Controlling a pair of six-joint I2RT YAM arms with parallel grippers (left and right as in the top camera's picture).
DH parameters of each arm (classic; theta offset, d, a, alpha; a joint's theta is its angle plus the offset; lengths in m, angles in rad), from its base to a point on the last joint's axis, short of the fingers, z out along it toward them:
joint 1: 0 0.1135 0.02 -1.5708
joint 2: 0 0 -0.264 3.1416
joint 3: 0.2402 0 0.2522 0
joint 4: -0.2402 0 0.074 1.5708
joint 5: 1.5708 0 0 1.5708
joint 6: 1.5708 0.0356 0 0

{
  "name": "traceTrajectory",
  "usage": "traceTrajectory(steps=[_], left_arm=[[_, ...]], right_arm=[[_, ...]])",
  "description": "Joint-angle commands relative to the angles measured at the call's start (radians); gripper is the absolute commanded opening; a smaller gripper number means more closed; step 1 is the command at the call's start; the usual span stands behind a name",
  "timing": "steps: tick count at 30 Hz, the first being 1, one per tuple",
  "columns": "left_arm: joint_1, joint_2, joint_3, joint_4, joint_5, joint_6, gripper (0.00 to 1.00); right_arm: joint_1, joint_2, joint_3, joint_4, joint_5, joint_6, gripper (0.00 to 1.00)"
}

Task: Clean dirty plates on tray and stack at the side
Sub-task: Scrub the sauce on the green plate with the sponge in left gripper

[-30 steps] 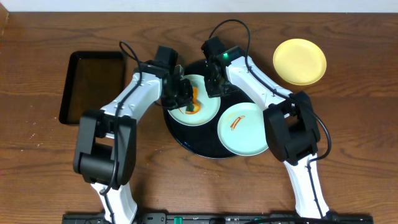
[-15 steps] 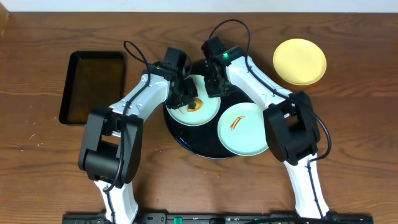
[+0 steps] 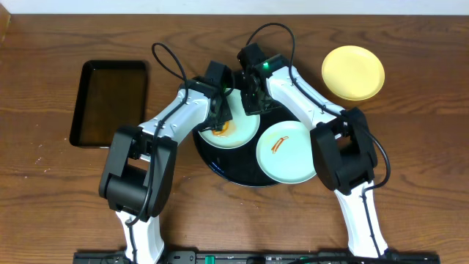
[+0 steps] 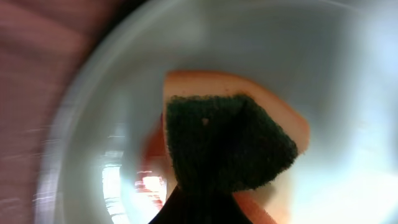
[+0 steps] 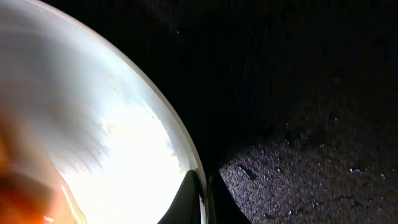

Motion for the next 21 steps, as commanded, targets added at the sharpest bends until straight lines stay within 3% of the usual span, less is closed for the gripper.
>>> traceTrajectory(steps=[1,12,21], left_arm=[[0.019,0.052,-0.019,-0.06,-0.269,-0.012,0.07],[0.02,-0.05,0.017,-0.138,-0.301,-0.013,0.08],[0.018,-0.094,0.016,-0.084,0.047,-0.012,0.07]], right_arm=[[0.01,0.019,0.007,0.001,-0.016,0.03,0.01],[0.01,0.019,0.007,-0.003,-0.006,0.048,0.01],[0.002,-0.003,0.021,-0.037,0.004,0.051,0.01]])
